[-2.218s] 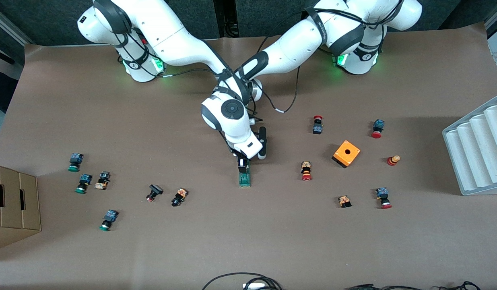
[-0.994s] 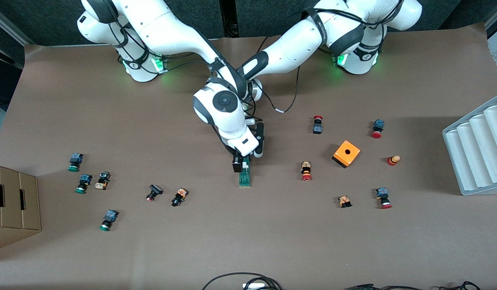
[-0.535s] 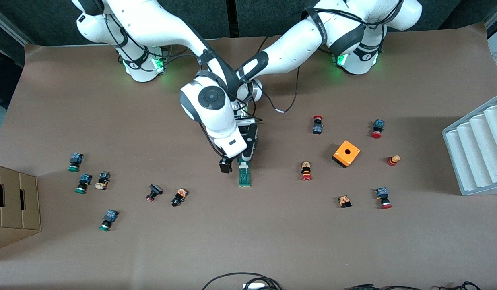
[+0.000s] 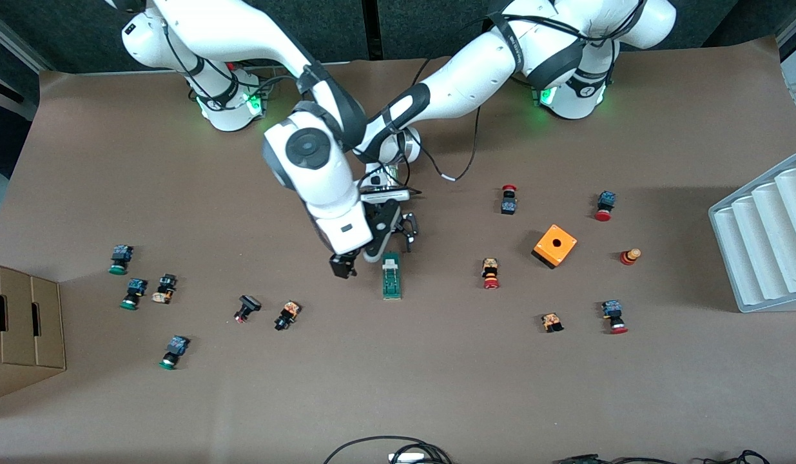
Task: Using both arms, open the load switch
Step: 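Open the right gripper and lift it off the lever while the left gripper releases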
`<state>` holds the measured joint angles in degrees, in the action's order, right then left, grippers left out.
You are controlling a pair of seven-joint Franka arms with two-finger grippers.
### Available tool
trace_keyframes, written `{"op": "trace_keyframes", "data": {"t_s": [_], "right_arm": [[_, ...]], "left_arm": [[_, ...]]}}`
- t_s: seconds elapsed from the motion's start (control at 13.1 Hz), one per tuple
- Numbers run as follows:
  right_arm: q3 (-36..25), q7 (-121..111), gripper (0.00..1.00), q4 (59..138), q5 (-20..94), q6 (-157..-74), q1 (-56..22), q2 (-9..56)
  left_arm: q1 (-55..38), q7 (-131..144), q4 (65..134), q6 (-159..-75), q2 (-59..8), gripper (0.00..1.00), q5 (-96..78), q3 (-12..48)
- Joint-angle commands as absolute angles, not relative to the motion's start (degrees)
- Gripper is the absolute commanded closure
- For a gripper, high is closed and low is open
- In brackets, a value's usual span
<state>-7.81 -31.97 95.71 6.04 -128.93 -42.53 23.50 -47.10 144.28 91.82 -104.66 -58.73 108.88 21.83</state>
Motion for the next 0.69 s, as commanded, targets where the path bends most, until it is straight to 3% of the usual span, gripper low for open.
{"op": "trace_keyframes", "data": {"t_s": [0.0,0.61], "right_arm": [[-7.29,-31.2,0.0,94.67,10.1,-124.2,-39.21,21.36],[-7.29,-29.01,0.0,94.4,18.63,-118.48,-31.03,18.02]], "left_arm": [[-47.72,144.49,91.32,-103.8,-58.62,0.0,106.88,21.8],[-47.64,124.14,89.65,-104.33,-52.22,0.0,88.8,24.17]]}}
